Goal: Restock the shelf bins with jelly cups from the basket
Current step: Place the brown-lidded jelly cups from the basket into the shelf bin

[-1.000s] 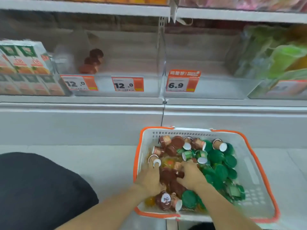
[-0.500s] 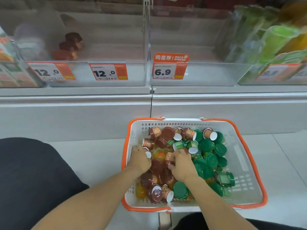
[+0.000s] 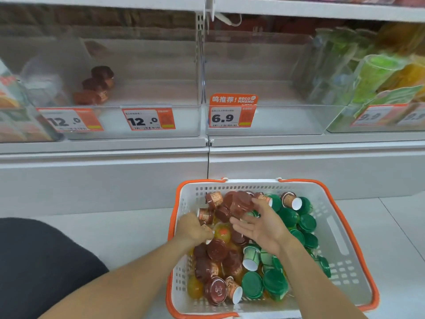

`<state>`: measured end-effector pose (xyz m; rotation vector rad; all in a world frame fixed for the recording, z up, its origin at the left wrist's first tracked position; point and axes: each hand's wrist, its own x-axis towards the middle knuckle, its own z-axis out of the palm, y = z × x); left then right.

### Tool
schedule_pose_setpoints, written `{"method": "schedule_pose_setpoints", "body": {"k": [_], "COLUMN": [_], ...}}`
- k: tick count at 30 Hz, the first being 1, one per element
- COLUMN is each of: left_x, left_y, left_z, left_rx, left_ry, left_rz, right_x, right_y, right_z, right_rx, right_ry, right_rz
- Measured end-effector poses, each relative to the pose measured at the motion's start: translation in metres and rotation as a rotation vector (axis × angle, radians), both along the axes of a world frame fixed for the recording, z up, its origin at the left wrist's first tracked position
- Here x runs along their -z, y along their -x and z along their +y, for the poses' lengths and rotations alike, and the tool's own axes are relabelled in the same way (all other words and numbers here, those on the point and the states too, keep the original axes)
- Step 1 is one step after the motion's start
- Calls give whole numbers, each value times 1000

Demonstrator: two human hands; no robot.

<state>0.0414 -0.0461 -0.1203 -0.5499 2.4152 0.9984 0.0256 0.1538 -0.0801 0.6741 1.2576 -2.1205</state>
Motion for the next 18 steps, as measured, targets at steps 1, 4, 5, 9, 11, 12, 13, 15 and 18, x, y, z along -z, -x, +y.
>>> {"method": "schedule_pose_setpoints", "body": {"k": [1,4,5,9,11,12,13,15,18], "left_x": [-12,-59,-76,-141,-169,-180,-190,-205,-217], "left_y": [5,16,19,21,13,7,1,-11,-20], "left_z": [-5,-21,-29,-73,-99,-113,-125,-149,-176], "left_rx": [-31,-49,-39,44,138,165,172,134,32], "left_ry": [-108,-329,-394,-553,-507,-484,-473,-493,-529], "left_rz": [-22,-47,-47,-57,-14,21,59,125,236], "right_x": [-6,-29,-37,-77,-98,-108,-118,-139,-177], "right_y": [4,13,17,33,39,41,41,41,44], "right_z": [-6,-28,-37,-73,-91,-100,-110,-129,-160], "right_rx": [-12,-81,-105,-237,-321,-348,-368,-396,-421], "right_ry": [51,177,228,368,405,425,444,464,427], "right_rz": [1,44,62,182,275,323,367,447,552]}}
